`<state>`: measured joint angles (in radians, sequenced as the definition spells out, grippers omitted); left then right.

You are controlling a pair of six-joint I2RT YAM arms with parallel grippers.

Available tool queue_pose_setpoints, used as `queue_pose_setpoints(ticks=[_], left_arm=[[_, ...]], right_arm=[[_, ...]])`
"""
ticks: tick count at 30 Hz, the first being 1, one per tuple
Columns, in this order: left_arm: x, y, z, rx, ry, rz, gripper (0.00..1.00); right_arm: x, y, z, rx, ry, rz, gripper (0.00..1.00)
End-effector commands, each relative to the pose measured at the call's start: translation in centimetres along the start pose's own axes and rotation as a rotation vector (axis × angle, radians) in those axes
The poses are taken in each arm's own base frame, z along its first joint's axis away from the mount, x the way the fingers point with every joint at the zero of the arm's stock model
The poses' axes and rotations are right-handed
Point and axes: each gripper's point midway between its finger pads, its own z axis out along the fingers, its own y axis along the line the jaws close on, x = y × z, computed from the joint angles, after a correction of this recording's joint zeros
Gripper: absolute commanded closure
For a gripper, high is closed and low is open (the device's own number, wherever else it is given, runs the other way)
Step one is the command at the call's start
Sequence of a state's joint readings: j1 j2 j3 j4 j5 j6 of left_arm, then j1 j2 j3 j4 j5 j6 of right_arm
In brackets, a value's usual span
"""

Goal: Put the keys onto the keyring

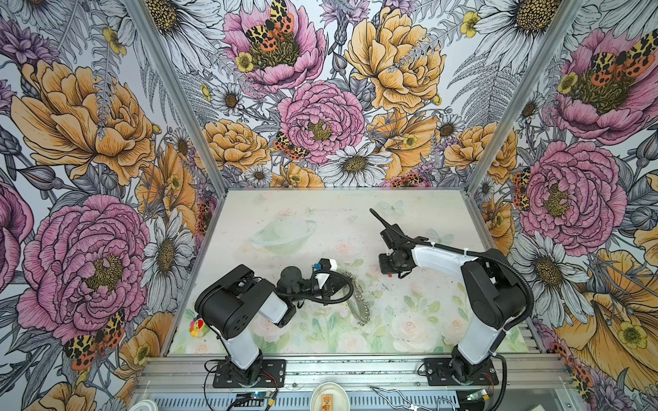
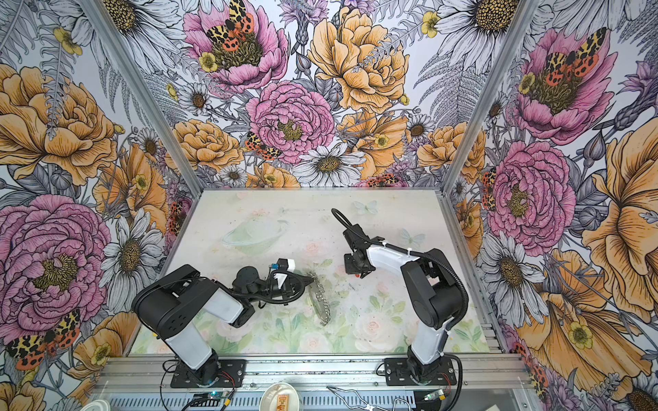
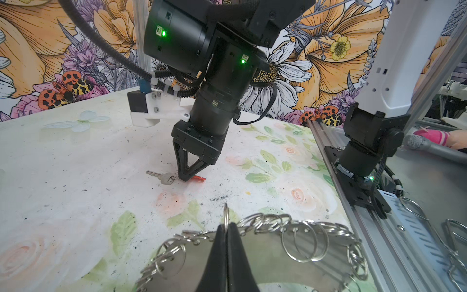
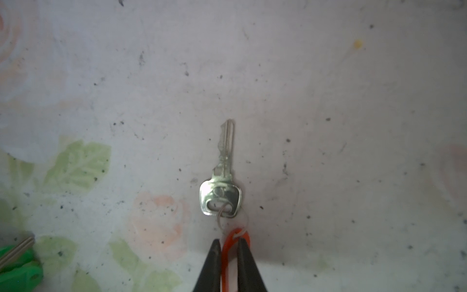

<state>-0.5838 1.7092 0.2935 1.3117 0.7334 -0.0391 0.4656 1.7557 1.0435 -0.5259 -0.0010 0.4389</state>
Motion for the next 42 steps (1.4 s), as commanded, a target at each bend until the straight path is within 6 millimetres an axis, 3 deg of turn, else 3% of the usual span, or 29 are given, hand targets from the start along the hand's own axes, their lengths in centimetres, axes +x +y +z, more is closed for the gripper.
queue_pose_setpoints(ticks=[1,10,17,22,27,30,36,42], left_arm=[[-1.0,0.3,0.1,0.0,-0.032,0.018,1.0],[-1.0,0.2,0.0,0.003,-0.033,0.02,1.0],[-1.1,0.3,0.1,0.003,-0.034,0.02,1.0],[-1.0,0.3,0.0,0.003,-0.034,0.019,1.0],[-1.0,0.2,0.1,0.005,-0.032,0.018,1.0],[-1.0,0.2,0.1,0.005,-0.033,0.019,1.0],[-1.0,0.3,0.1,0.005,-0.033,0.017,1.0],[-1.0,0.3,0.1,0.004,-0.033,0.017,1.0]], right_arm=[[0.0,-0.2,-1.0,-0.02,-0.021,0.038,0.88],[-0.3,0.2,-2.1,-0.124,-0.051,0.126,0.93],[1.1,-0.3,-1.1,-0.186,-0.014,0.201,0.94],[1.4,-1.7,-1.1,-0.176,-0.029,0.24,0.89],[1.2,-2.6,-1.2,-0.165,-0.039,0.251,0.76],[1.3,-2.9,-1.2,-0.149,-0.045,0.235,0.69],[0.4,-3.1,-2.7,-0.115,-0.106,0.151,0.67],[-0.2,-1.2,-3.5,-0.056,-0.139,-0.053,0.69]])
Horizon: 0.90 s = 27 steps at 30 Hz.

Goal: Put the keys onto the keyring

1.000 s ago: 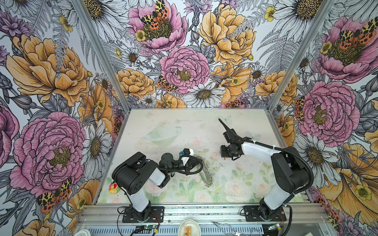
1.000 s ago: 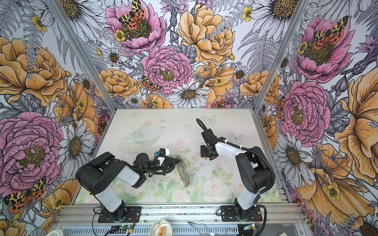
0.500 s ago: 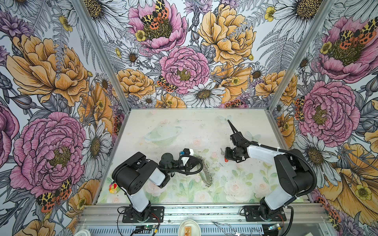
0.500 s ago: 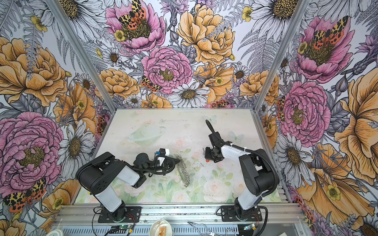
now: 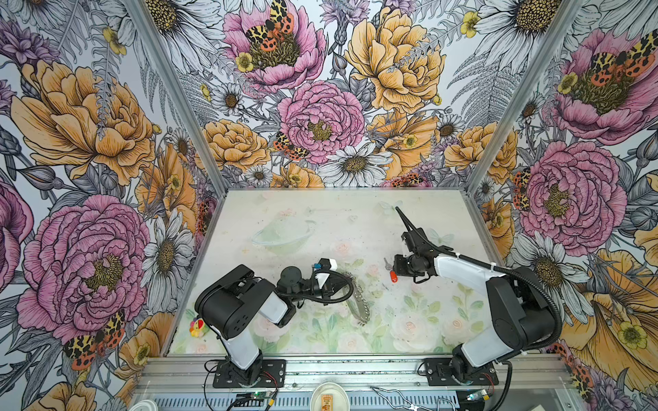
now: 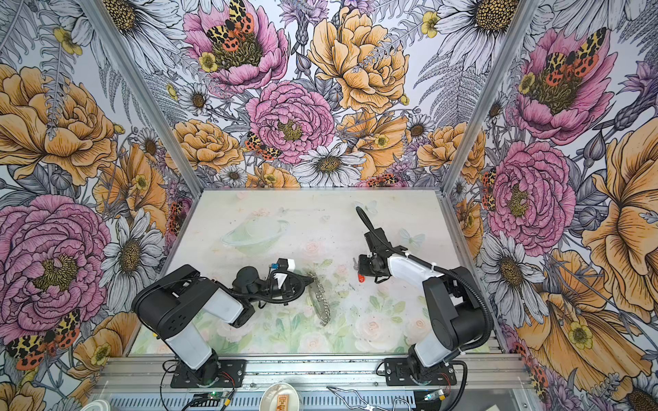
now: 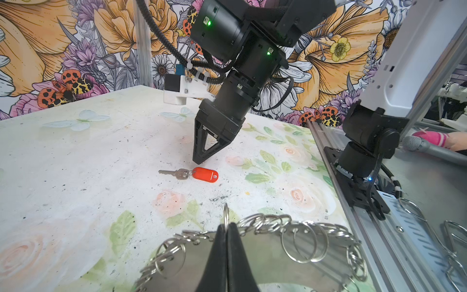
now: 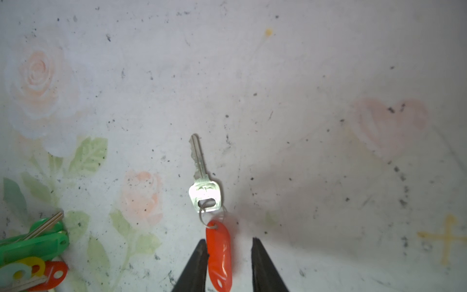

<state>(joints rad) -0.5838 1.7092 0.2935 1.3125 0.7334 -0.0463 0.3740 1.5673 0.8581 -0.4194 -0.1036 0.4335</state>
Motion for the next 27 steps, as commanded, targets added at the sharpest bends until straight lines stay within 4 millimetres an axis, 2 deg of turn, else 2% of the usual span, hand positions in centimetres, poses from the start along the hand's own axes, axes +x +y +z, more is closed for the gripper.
queue_pose_setpoints(ticks=[1,7,20,27], left_arm=[[-1.0,0.3,0.1,0.004,-0.032,0.023,1.0],[-1.0,0.3,0.1,0.002,-0.031,0.023,1.0],[-1.0,0.4,0.2,0.002,-0.029,0.023,1.0],[-1.1,0.4,0.2,0.002,-0.028,0.022,1.0]], right_arm=[[-1.5,1.3,-0.9,0.049,-0.055,-0.157,0.69],[-1.5,2.3,0.5,0.084,-0.025,-0.249,0.71],[-1.0,1.2,2.0,0.203,0.021,-0.325,0.73],[-0.7,1.4,2.8,0.21,0.039,-0.346,0.78]])
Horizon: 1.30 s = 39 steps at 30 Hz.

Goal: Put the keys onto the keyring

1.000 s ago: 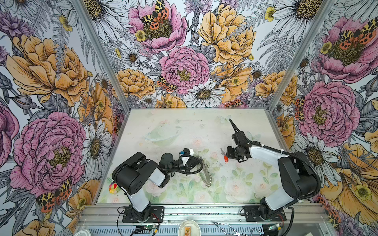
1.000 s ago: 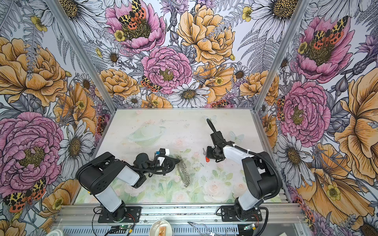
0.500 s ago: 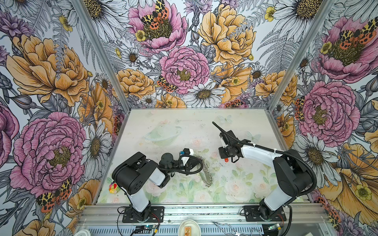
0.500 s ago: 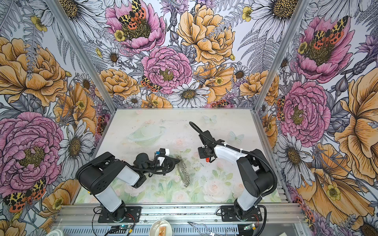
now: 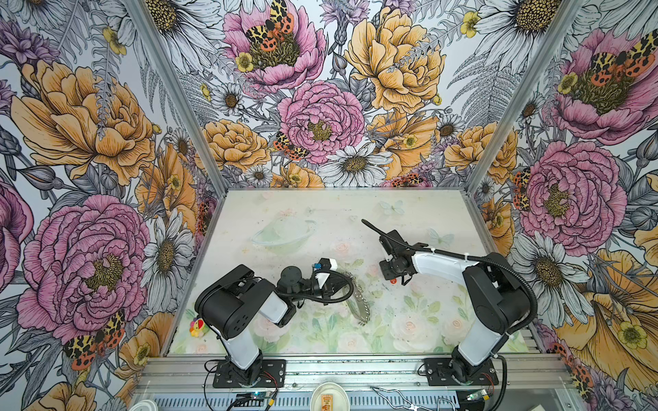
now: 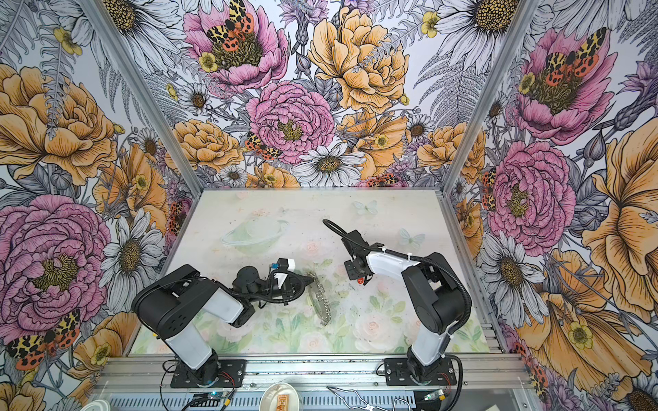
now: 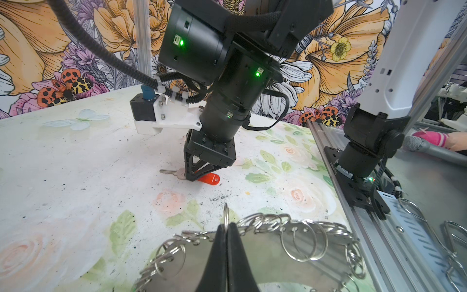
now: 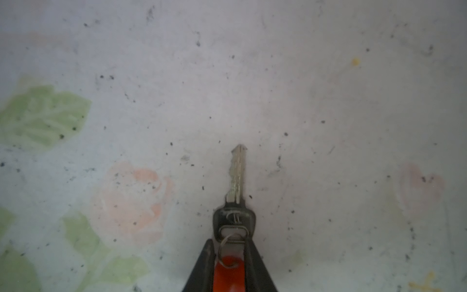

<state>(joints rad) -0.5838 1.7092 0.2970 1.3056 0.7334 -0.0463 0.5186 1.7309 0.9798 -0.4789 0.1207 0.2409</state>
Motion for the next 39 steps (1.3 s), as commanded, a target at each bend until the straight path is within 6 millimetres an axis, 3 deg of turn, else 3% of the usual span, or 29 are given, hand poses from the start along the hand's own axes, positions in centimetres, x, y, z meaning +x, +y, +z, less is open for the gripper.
queue_pose_setpoints(ticks=[1,10,20,30,39], left_arm=[[-1.1,0.4,0.1,0.002,-0.031,0.025,1.0],[-1.1,0.4,0.1,0.001,-0.031,0.023,1.0],[-1.0,0.3,0.1,0.003,-0.029,0.021,1.0],[-1.1,0.3,0.1,0.003,-0.03,0.021,1.0],[-1.1,0.3,0.1,0.005,-0.03,0.021,1.0]], right_arm=[[-0.9,0.0,0.1,0.028,-0.012,-0.018,0.8],[-1.1,-0.6,-0.2,0.071,-0.025,-0.014,0.92],[-2.1,-0.2,-2.0,0.049,-0.079,0.007,1.0],[-1.2,-0.6,-0.6,0.077,-0.04,0.025,1.0],[-1.0,-0.8,-0.2,0.088,-0.029,0.037,0.88]])
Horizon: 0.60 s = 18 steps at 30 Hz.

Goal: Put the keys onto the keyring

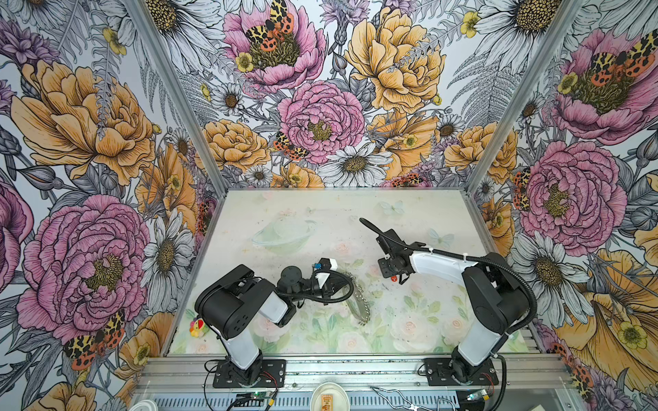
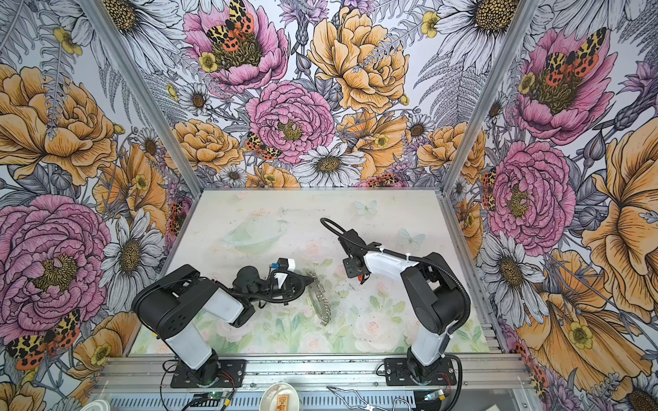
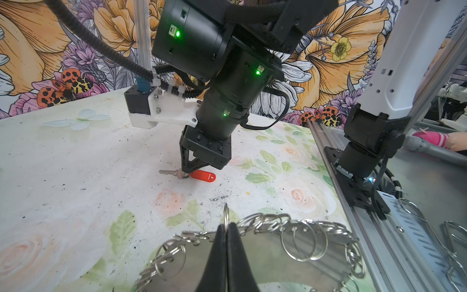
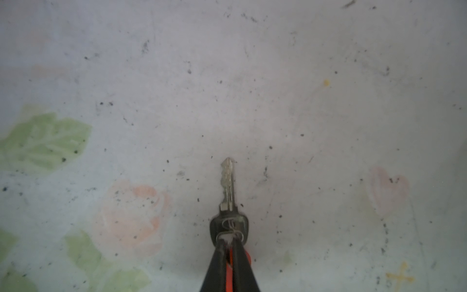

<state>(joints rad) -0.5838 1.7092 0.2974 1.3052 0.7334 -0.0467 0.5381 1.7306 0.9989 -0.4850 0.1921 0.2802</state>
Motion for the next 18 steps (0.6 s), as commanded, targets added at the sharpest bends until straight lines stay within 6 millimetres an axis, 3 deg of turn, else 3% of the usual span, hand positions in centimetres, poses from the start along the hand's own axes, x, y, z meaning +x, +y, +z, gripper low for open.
queue_pose_setpoints(ticks=[1,9,18], left_arm=[[-1.07,0.27,0.14,0.006,-0.03,0.022,1.0],[-1.04,0.31,0.14,0.004,-0.03,0.019,1.0],[-0.98,0.3,0.14,0.005,-0.028,0.02,1.0]], right_arm=[[-0.23,-0.32,0.25,0.029,-0.002,0.013,0.86],[-0.02,-0.71,0.32,0.052,0.005,0.012,0.86],[0.01,-0.62,0.48,0.048,0.011,0.01,0.94]])
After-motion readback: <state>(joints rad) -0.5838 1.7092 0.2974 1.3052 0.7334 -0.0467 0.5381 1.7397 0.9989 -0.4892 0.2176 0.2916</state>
